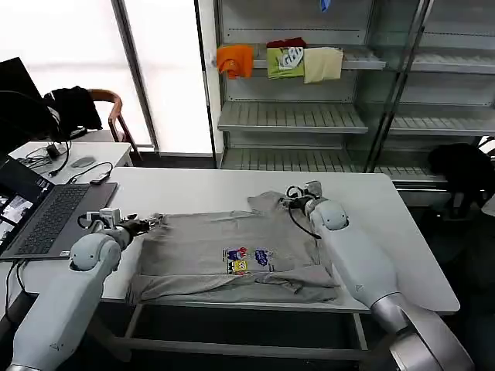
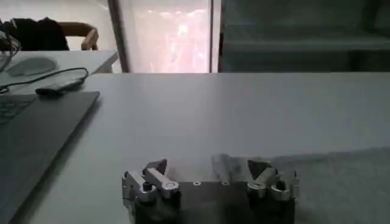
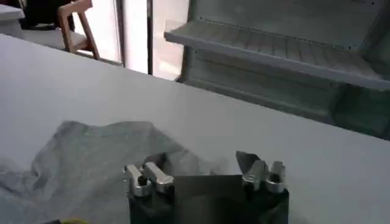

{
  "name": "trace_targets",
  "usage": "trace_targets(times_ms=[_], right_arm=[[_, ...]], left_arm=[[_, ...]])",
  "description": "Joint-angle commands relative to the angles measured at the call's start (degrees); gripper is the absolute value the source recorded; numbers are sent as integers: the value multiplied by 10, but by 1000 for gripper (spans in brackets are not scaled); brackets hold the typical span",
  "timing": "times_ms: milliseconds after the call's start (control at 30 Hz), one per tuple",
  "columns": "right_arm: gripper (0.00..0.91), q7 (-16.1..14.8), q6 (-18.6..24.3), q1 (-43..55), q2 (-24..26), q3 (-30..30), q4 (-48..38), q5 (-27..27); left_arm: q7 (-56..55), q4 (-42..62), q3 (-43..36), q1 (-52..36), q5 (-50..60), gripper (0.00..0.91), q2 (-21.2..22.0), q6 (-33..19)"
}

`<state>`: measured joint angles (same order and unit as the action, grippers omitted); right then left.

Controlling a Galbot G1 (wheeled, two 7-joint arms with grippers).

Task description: Fold and organize the clothes.

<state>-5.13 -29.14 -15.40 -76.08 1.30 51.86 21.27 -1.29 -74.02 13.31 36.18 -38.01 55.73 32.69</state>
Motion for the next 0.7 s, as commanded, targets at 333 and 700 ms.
trace_targets(times_ms=[333, 700], right_arm=[[0, -15, -1, -17, 5, 6, -1, -14], [0, -14, 9, -14, 14, 5, 35, -12]], left_arm=[[25, 12, -4, 2, 10, 20, 2, 3], [22, -9, -4, 2, 2, 10, -3, -25]])
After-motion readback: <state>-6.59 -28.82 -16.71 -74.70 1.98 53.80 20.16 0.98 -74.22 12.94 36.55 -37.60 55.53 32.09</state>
